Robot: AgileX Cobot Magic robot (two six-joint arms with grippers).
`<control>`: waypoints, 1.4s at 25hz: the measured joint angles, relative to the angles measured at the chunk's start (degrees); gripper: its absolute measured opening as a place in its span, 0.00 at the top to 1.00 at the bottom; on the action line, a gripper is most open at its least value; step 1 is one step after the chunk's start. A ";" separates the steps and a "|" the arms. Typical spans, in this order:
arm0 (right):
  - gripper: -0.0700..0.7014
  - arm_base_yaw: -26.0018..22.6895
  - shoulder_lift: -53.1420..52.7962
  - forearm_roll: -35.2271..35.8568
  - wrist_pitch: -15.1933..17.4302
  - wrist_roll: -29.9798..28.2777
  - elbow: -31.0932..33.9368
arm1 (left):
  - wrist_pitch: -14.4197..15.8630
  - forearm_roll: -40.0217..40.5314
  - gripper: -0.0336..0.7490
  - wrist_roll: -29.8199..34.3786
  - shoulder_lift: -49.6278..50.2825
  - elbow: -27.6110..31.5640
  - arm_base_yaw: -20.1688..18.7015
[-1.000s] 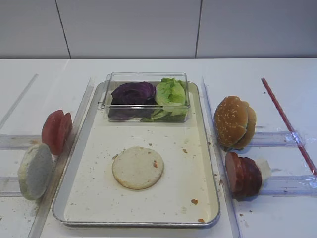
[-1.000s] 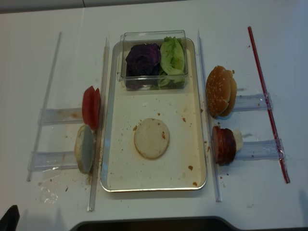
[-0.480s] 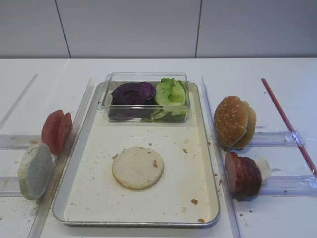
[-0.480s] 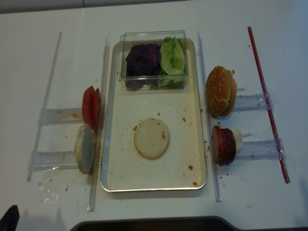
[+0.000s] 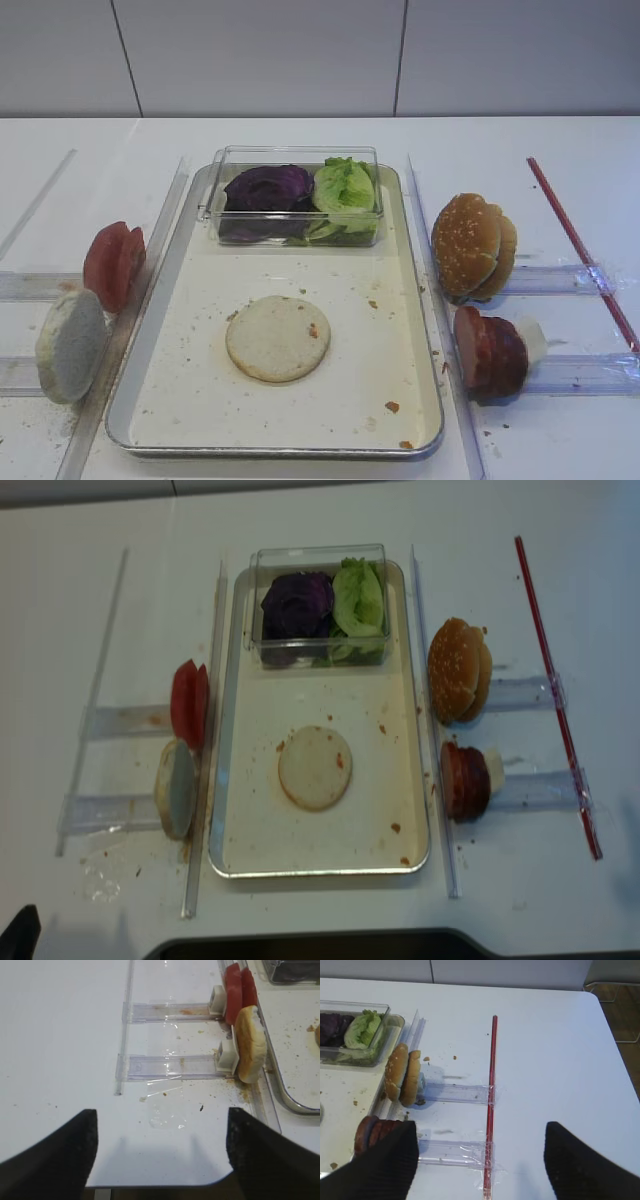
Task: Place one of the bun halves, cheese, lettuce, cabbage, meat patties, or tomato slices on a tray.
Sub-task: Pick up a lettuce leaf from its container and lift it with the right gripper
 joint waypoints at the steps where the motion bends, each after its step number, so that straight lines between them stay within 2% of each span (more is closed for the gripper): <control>1: 0.23 0.00 1.41 0.27 0.46 0.00 -1.34 | 0.00 0.00 0.33 0.00 0.00 0.00 0.00; 8: 0.23 0.00 14.43 3.83 6.58 0.59 -13.55 | 0.00 0.00 0.33 0.00 0.00 0.00 0.00; 14: 0.23 0.00 26.34 6.69 13.16 0.59 -22.84 | 0.00 0.00 0.33 0.00 0.00 0.00 0.00; 20: 0.23 1.15 34.64 10.08 13.76 0.35 -29.97 | 0.00 0.00 0.33 0.00 0.00 0.00 0.00; 27: 0.24 11.17 43.89 5.96 13.85 2.49 -38.56 | 0.00 0.00 0.33 0.00 0.00 0.00 0.00; 35: 0.24 17.97 54.30 5.02 13.85 4.11 -45.09 | 0.00 0.00 0.33 0.00 0.00 0.00 0.00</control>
